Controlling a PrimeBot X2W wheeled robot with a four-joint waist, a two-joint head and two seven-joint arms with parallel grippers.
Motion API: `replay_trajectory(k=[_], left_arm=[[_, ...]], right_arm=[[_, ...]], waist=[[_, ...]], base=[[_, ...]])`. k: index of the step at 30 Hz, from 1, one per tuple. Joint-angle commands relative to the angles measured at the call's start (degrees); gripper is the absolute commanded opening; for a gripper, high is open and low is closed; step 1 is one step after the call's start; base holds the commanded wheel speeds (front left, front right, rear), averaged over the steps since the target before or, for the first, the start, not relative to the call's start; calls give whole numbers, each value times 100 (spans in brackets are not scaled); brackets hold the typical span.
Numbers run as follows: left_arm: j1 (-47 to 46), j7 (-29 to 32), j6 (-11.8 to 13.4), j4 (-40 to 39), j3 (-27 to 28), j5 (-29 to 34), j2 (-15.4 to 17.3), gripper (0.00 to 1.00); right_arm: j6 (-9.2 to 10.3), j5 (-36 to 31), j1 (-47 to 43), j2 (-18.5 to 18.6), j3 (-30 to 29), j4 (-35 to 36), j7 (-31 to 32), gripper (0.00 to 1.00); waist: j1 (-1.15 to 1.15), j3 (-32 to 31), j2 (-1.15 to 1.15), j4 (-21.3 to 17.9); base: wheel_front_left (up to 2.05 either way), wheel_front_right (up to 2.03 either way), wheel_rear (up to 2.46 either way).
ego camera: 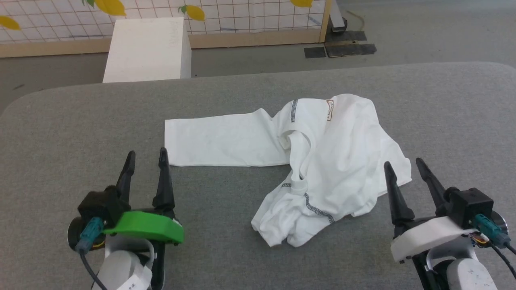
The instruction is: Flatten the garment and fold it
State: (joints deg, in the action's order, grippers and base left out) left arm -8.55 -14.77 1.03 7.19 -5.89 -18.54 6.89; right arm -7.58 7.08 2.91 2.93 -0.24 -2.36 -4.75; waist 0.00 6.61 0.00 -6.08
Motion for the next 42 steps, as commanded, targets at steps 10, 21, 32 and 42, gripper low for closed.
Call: replay_trajectory(k=[10, 21, 32, 42], left_arm=[[212, -22, -361, -173, 368, 414, -350, 100], [-6, -22, -483, -167, 320, 423, -399, 100], [48, -22, -421, -115, 207, 341, -401, 100], [93, -23, -452, -83, 278, 385, -401, 100]], right_arm=[[9, 101, -146, -5, 370, -316, 1689, 100], [9, 408, 459, -5, 973, -742, 2985, 100], [9, 302, 371, -5, 448, -717, 3175, 0], [9, -402, -475, -5, -2834, 256, 3384, 0]], waist=[[0, 113, 0, 189], [0, 404, 0, 447], [0, 363, 0, 528], [0, 164, 0, 108]], base=[[0, 0, 0], [0, 0, 0], [0, 0, 0], [0, 0, 0]])
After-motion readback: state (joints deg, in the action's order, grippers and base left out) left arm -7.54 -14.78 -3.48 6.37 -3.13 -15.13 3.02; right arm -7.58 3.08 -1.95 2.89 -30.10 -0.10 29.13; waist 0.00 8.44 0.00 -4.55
